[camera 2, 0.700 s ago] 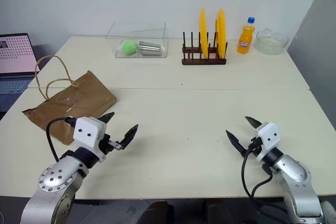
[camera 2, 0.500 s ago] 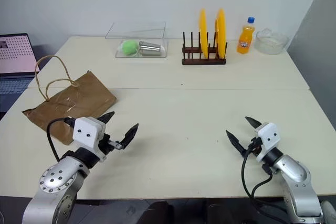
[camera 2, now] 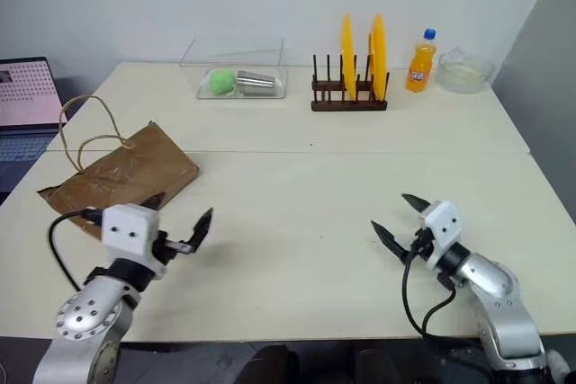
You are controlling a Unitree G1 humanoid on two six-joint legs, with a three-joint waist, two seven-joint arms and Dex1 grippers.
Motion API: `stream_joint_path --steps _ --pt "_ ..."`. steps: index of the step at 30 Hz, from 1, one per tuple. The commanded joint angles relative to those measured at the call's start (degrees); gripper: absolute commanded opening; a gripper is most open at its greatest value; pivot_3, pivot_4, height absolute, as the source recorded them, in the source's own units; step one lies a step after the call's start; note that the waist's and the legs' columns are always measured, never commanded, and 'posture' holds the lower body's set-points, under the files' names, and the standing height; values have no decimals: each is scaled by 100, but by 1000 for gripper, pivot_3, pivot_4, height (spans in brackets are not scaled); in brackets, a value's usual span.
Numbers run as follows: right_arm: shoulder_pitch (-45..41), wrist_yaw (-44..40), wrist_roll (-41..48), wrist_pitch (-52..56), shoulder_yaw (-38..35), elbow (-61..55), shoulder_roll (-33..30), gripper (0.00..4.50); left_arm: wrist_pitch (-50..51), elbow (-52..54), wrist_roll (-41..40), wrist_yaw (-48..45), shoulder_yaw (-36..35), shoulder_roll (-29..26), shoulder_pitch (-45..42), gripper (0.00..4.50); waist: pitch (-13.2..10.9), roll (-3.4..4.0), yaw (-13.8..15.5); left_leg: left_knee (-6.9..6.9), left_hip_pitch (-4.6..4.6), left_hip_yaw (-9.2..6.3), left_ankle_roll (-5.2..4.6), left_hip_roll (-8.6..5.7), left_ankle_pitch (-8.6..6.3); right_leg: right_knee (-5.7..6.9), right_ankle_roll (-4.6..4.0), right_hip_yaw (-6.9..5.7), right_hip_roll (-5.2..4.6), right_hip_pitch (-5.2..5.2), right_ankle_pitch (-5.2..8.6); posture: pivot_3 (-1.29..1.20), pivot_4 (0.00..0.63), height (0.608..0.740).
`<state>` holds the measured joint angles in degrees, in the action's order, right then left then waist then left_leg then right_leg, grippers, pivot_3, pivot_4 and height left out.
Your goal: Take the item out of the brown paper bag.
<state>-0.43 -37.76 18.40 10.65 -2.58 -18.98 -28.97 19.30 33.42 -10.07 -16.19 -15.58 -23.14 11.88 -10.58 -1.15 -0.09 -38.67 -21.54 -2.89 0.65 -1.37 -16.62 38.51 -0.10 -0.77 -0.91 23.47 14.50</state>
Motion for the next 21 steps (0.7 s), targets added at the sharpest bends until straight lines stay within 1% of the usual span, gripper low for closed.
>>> stream_joint_path --steps 1,3,6,8,11,13,16,19,21 --pt "-659 -453 578 582 227 -663 -201 4500 -37 356 -186 130 -535 44 38 4455 -3 -1 -6 0 0 0 0 0 0 0 0 0 0 0 0 0 150 740" --pt "-1080 -680 864 912 334 -783 -300 4500 73 462 -296 238 -775 87 15 4455 -5 -5 3 -1 0 -3 0 0 0 1 0 -2 0 0 0 0 150 740" --pt "-1784 -1234 1223 1258 537 -744 -500 4500 306 734 -566 387 -1173 165 36 4455 -7 -9 4 0 -2 -8 0 0 0 -4 0 -8 0 -1 0 0 150 740" --pt "-2136 -1595 1373 1408 669 -624 -609 4500 425 891 -708 367 -1392 108 83 4455 -7 -10 10 -1 -7 -10 0 0 0 -13 0 -11 0 -3 -1 0 150 740" --pt "-2539 -1946 1393 1442 828 -369 -645 4500 911 1101 -933 545 -1839 -39 -59 4455 -6 -11 19 -1 -12 -21 -1 0 0 -36 4 -21 0 -10 -5 0 150 740" --pt "-2714 -2079 1343 1407 891 -187 -612 4500 1227 1246 -1135 500 -2086 -276 -157 4455 -8 -14 20 -1 -13 -26 -1 0 0 -42 6 -25 0 -14 -7 0 150 740" --pt "-2903 -2300 1255 1314 977 56 -589 4500 1797 1156 -1683 315 -2573 -736 -383 4455 -9 -14 20 -2 -15 -25 -1 0 -1 -44 5 -24 -1 -14 -9 0 150 740" --pt "-3114 -2458 1211 1252 1072 191 -522 4500 2515 609 -2345 -34 -3091 -1390 -604 4455 -10 -11 7 0 -14 -28 -1 0 -1 -42 4 -27 0 -12 -10 0 150 740" --pt "-3221 -2502 1201 1265 1134 194 -468 4500 2846 278 -2626 -285 -3229 -1751 -684 4455 -11 -11 -1 2 -12 -28 -1 0 -1 -41 3 -27 0 -11 -10 0 150 740"
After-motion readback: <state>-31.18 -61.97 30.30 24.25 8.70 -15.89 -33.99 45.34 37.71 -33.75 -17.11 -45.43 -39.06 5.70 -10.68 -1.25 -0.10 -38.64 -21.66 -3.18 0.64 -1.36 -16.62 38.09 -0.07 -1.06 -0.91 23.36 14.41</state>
